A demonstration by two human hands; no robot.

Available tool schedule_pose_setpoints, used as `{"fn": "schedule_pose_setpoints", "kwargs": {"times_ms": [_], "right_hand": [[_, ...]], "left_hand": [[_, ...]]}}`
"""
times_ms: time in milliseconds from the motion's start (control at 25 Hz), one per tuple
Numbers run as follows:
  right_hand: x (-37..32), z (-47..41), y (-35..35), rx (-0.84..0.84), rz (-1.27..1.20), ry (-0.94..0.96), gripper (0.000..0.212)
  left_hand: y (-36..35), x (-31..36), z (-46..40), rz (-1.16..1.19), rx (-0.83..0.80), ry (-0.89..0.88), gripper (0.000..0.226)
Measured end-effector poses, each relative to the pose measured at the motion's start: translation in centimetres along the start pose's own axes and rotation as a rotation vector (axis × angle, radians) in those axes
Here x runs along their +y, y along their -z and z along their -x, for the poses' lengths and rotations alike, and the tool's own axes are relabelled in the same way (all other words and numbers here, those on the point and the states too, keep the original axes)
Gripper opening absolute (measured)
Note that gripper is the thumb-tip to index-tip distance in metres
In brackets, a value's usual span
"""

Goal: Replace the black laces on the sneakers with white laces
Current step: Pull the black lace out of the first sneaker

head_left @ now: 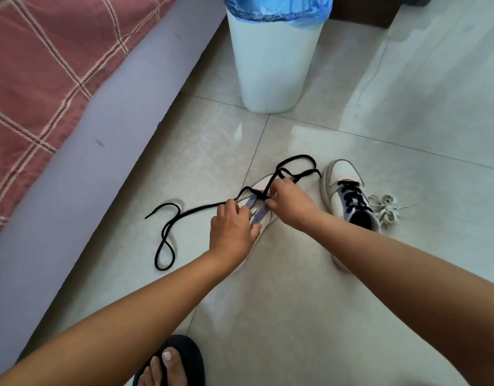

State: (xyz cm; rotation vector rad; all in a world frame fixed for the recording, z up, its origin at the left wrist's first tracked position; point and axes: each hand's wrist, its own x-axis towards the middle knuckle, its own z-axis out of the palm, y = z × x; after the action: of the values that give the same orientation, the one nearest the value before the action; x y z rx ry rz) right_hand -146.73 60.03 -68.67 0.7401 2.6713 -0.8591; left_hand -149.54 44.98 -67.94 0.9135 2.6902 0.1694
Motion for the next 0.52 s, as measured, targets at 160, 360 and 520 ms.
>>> {"fn": "schedule_pose_setpoints", "kwargs": {"times_ms": [160, 360, 520], "right_hand": [[-0.3, -0.5, -0.8, 0.038, -0.046, 0.027, 0.024], [0.0, -1.2, -0.3, -0.063, -0.094, -0.037, 0.019], [-0.6, -0.9, 0.0, -0.067, 0.14, 0.043, 0.024]], "left_hand": [[0.1, 0.1, 0.1, 0.052, 0.032, -0.014, 0.036], [0.2, 0.0, 0.2, 0.033, 0.014, -0.019, 0.036], [0.2, -0.2, 0.0, 0.018, -0.008, -0.03, 0.036]]}}
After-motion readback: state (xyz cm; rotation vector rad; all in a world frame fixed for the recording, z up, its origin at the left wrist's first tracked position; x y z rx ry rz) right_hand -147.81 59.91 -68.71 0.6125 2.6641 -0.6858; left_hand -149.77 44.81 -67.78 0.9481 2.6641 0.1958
